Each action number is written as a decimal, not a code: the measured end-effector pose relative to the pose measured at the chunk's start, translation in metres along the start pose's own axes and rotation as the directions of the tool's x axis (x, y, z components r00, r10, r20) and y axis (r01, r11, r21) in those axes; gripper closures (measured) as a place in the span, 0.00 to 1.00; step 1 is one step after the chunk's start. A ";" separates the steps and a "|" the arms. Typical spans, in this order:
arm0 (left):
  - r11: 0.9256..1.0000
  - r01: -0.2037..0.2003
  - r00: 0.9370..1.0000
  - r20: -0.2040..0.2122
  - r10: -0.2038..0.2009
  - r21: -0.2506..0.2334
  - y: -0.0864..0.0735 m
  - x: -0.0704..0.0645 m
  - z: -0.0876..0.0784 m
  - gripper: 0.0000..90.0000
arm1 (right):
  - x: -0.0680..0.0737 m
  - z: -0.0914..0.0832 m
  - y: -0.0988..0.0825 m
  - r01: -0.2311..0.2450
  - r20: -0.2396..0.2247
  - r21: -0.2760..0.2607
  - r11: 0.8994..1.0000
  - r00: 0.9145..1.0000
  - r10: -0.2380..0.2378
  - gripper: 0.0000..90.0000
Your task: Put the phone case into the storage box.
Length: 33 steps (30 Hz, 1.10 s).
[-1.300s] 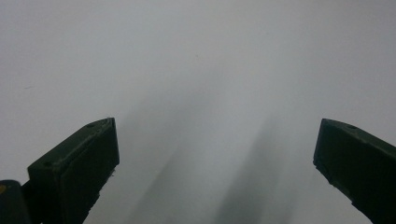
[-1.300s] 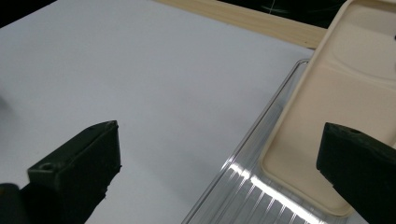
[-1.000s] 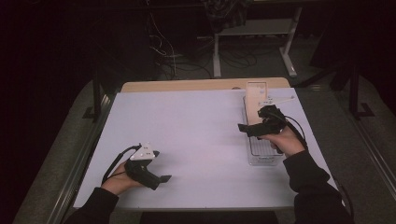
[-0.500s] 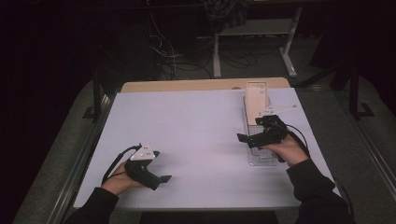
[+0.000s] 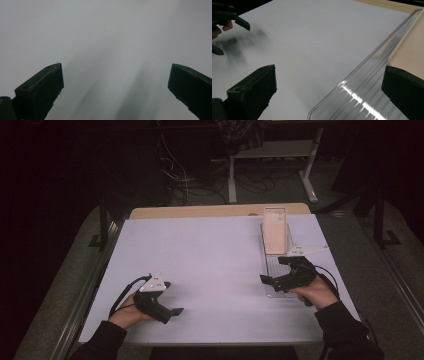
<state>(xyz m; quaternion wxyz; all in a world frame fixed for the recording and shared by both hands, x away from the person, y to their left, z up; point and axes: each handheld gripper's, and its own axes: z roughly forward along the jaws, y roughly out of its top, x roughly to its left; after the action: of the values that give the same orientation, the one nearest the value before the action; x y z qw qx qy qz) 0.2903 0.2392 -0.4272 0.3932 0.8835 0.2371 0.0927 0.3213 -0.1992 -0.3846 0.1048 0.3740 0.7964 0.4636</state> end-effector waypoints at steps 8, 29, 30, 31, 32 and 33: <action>1.000 0.001 1.000 0.001 -0.001 0.002 0.000 0.000 0.000 0.00 | 0.008 -0.008 -0.011 0.024 -0.018 0.004 1.000 1.000 -0.024 0.00; 0.997 -0.031 0.998 0.044 0.034 -0.077 0.018 0.007 -0.028 0.00 | 0.015 -0.008 -0.026 0.080 -0.008 0.047 0.996 0.997 -0.079 0.00; 0.996 -0.035 0.998 0.045 0.039 -0.079 0.018 0.007 -0.028 0.00 | 0.015 -0.008 -0.026 0.080 -0.007 0.049 0.996 0.997 -0.080 0.00; 0.996 -0.030 0.998 0.047 0.034 -0.085 0.018 0.007 -0.028 0.00 | 0.015 -0.007 -0.026 0.081 -0.007 0.049 0.996 0.997 -0.081 0.00; 0.996 -0.028 0.998 0.048 0.032 -0.088 0.018 0.006 -0.029 0.00 | 0.015 -0.007 -0.026 0.080 -0.007 0.051 0.996 0.997 -0.079 0.00; 0.996 -0.028 0.998 0.050 0.033 -0.089 0.018 0.006 -0.029 0.00 | 0.015 -0.007 -0.026 0.080 -0.007 0.052 0.995 0.997 -0.080 0.00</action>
<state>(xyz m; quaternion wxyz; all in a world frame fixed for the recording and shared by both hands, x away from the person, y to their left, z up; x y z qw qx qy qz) 0.2920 0.2501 -0.3945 0.4361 0.8710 0.2091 0.0865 0.2942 -0.2013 -0.3998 0.1117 0.3433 0.8228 0.4391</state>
